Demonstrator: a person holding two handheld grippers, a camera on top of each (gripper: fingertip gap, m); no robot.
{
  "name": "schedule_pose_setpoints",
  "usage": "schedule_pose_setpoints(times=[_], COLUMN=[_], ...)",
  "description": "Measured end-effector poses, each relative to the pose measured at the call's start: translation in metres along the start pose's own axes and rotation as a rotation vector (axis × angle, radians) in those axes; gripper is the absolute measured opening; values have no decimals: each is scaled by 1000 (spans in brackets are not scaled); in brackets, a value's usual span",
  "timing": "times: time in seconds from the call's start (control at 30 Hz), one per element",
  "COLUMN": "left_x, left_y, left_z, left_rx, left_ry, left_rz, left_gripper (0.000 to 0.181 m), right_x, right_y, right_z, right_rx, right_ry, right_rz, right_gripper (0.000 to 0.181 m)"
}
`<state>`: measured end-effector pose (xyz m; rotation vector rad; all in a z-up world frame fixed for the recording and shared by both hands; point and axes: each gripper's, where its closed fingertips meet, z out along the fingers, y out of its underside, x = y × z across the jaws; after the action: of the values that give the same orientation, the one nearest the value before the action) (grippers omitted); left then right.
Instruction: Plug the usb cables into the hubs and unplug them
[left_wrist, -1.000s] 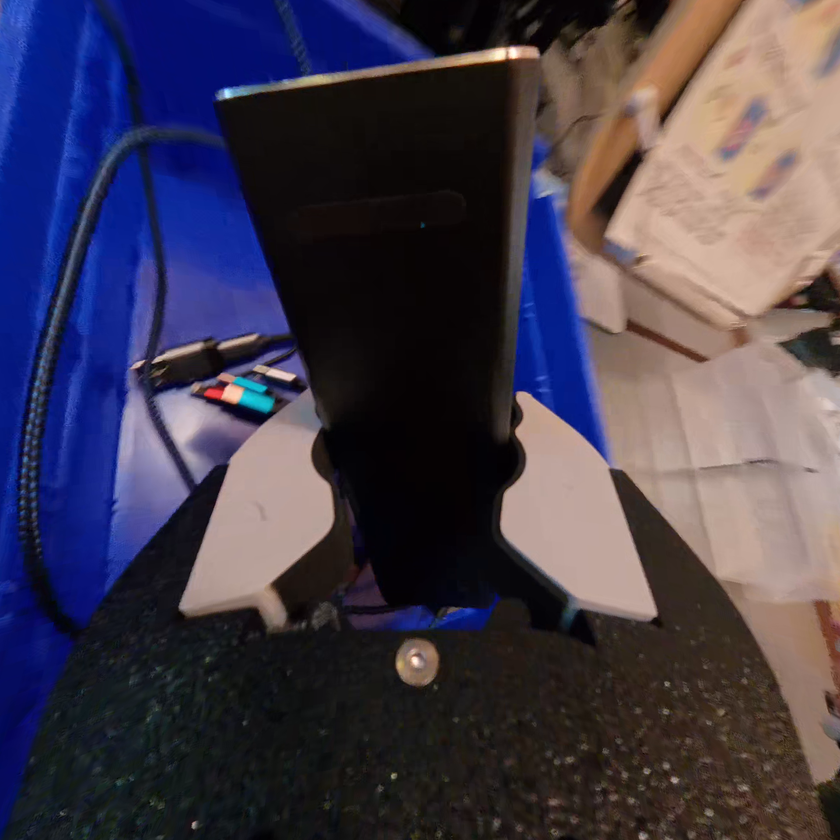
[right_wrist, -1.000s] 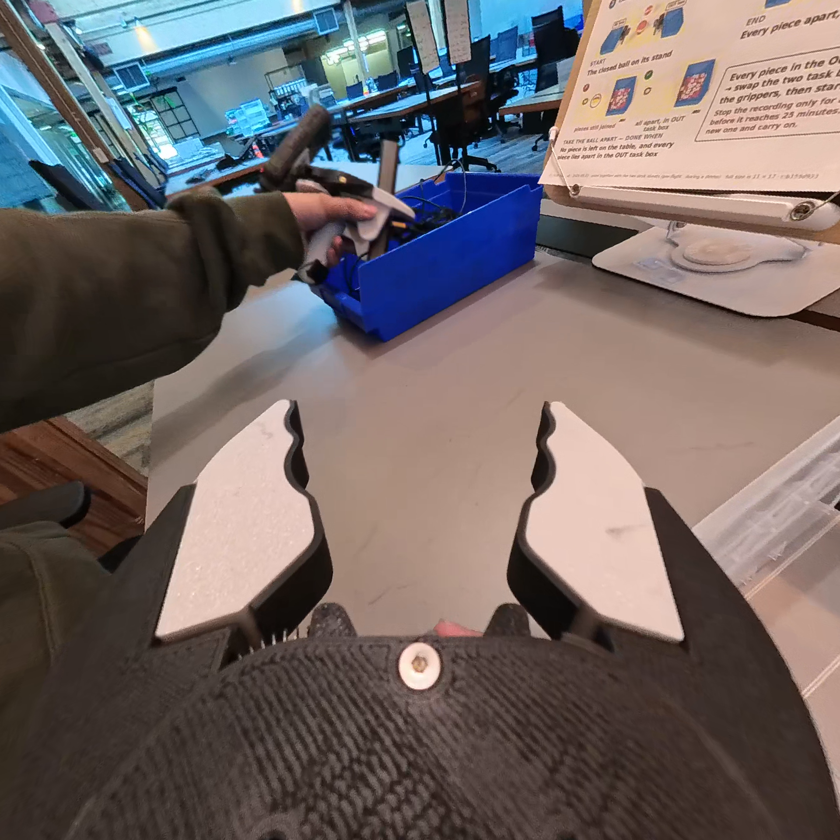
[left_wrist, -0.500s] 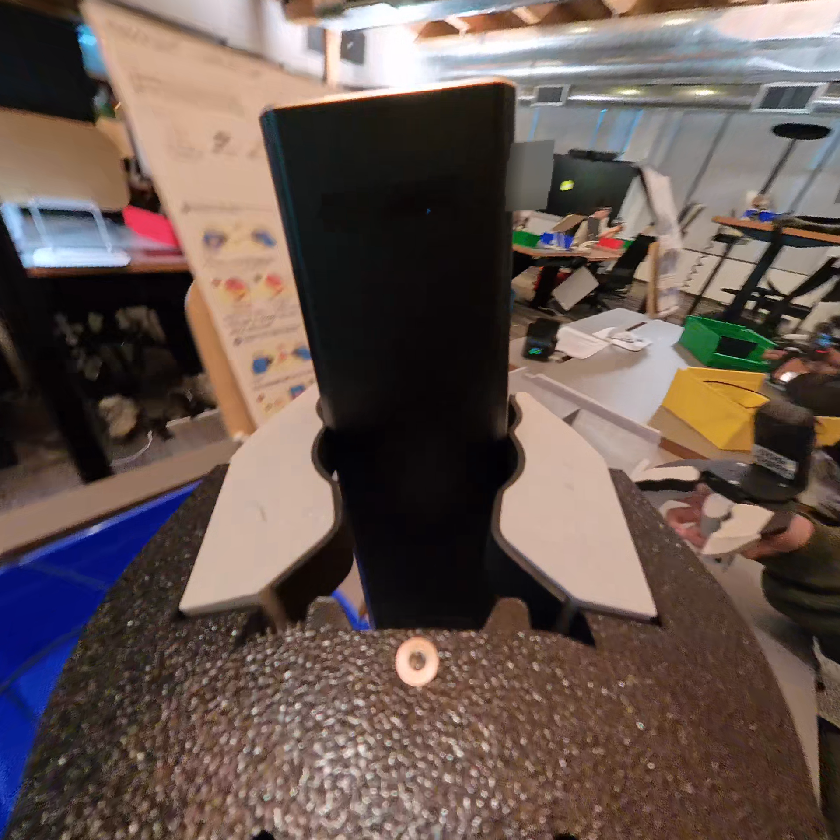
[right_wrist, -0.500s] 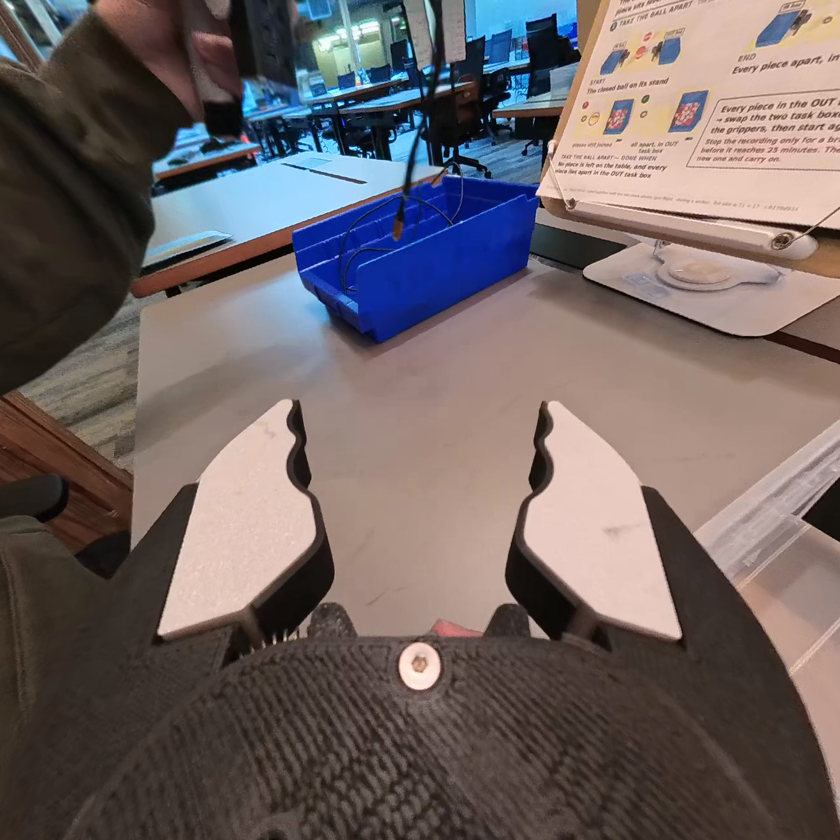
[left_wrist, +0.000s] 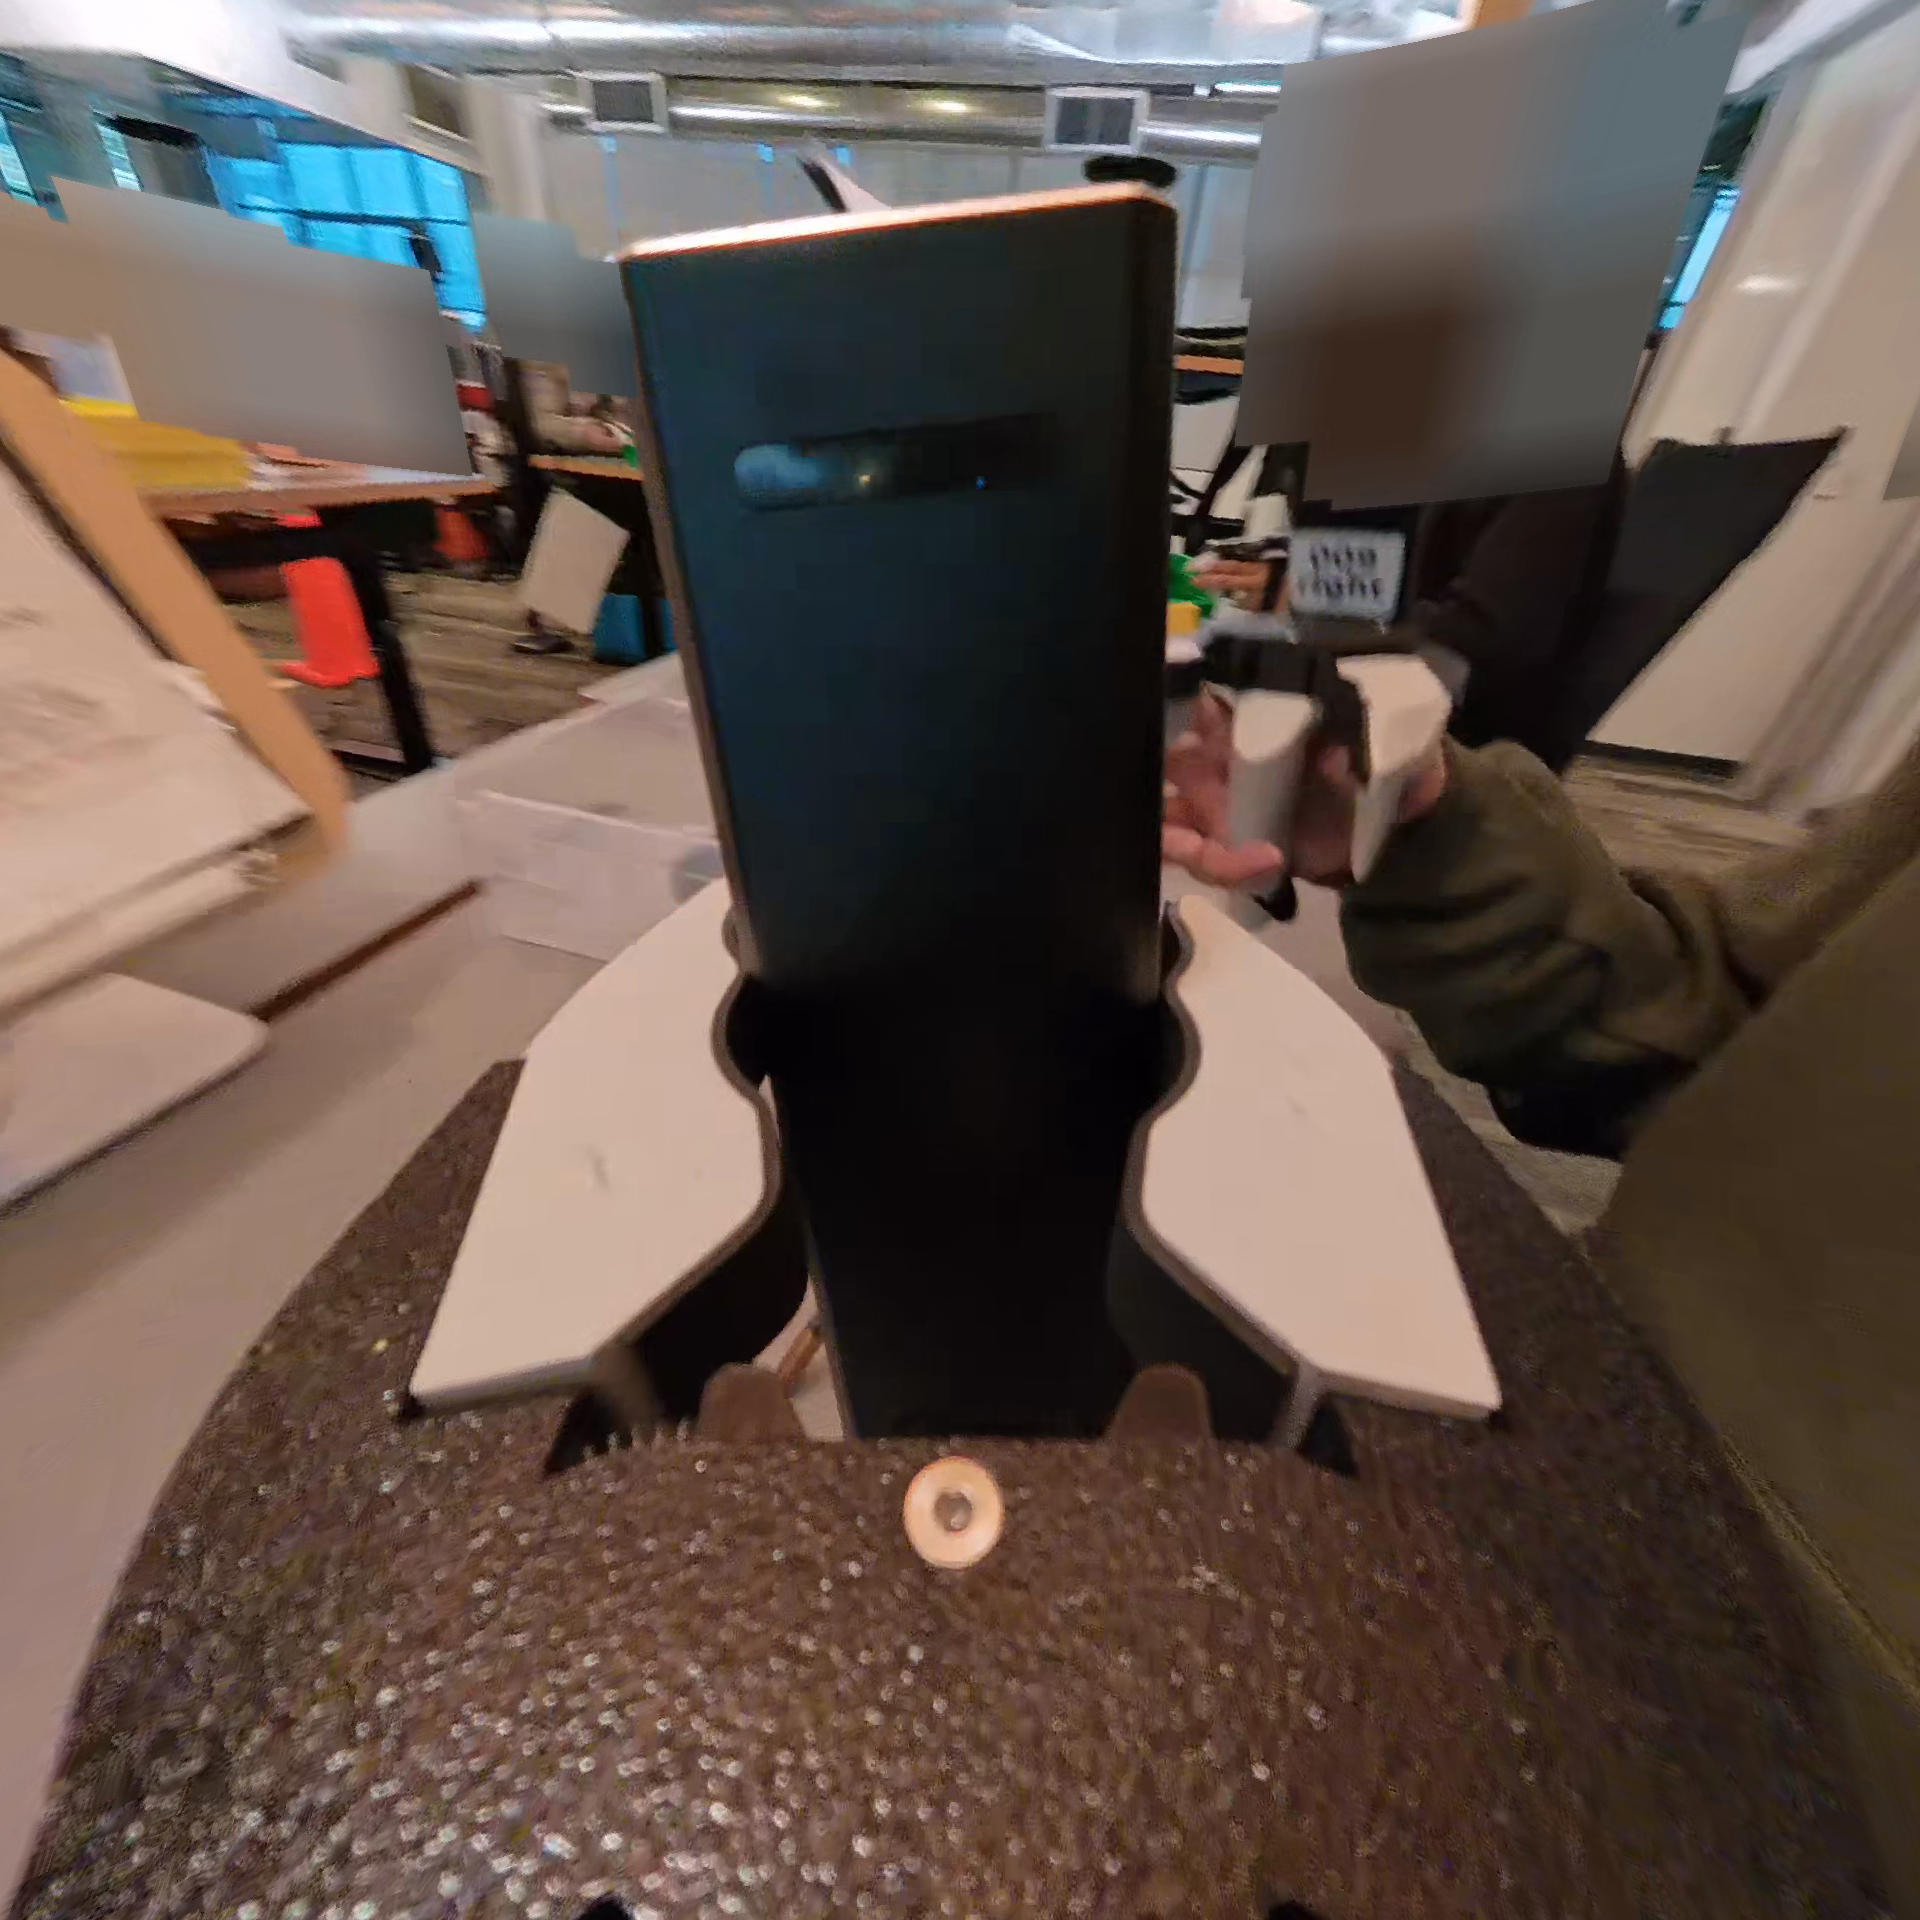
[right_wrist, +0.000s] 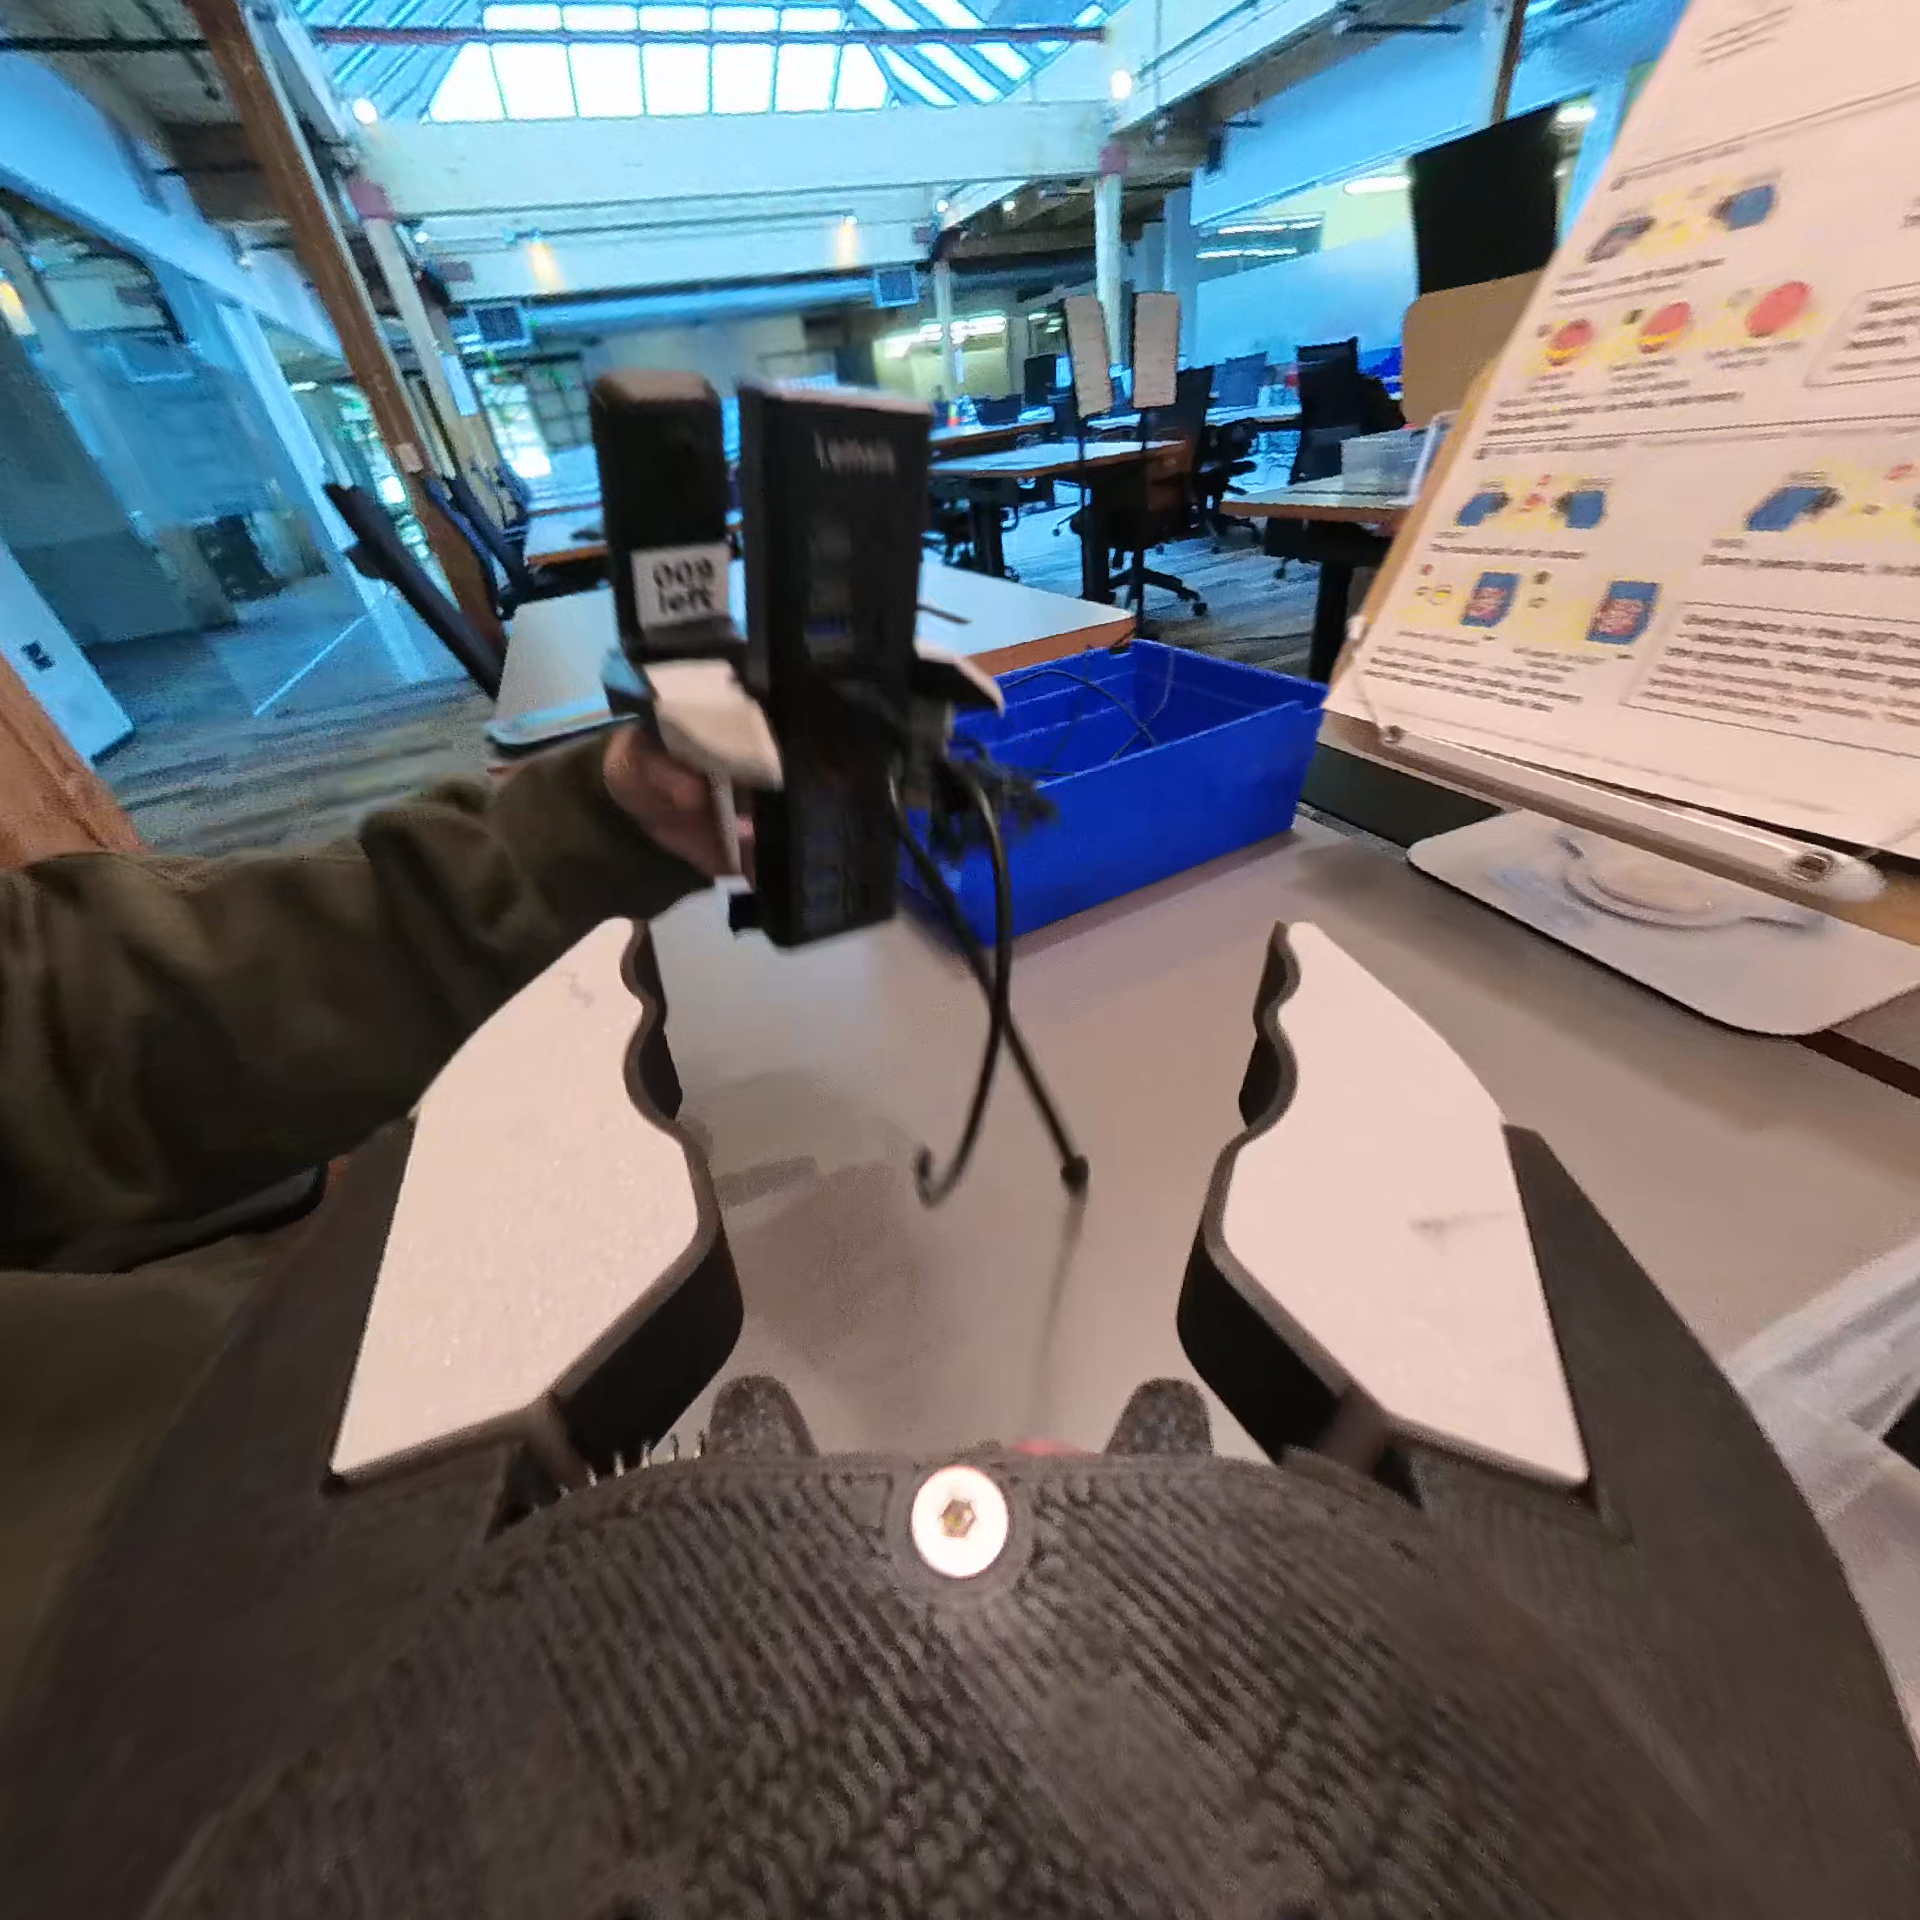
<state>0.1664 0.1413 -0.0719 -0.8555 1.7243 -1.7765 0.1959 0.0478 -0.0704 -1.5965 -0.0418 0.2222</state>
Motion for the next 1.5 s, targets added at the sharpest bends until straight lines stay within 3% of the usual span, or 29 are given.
schedule_pose_setpoints(times=[0.17,0.3,0.43,0.67,0.8,1.13,1.37,1.5], left_x=[40,61,72,73,68,72,62,57], left_y=[55,72,83,91,98,94,94,91], left_z=[25,34,30,11,-3,-14,-11,-14], left_rx=[-13,-26,-68,-95,-85,-147,-39,34], left_ry=[136,184,194,164,121,138,108,103], left_rz=[0,40,96,31,32,112,68,6], left_gripper=[71,71,72,70,58,58,59,59], right_x=[-30,-57,-74,-89,-90,-106,-100,-87], right_y=[3,7,27,34,38,36,40,16], right_z=[32,65,83,100,99,109,120,113], right_rx=[-42,-103,-189,-339,-489,-501,-563,-500], right_ry=[-130,-279,-329,-368,-343,-389,-399,-294], right_rz=[-10,-5,-108,-156,-247,-279,-268,-204], right_gripper=[95,87,61,61,61,61,61,73])
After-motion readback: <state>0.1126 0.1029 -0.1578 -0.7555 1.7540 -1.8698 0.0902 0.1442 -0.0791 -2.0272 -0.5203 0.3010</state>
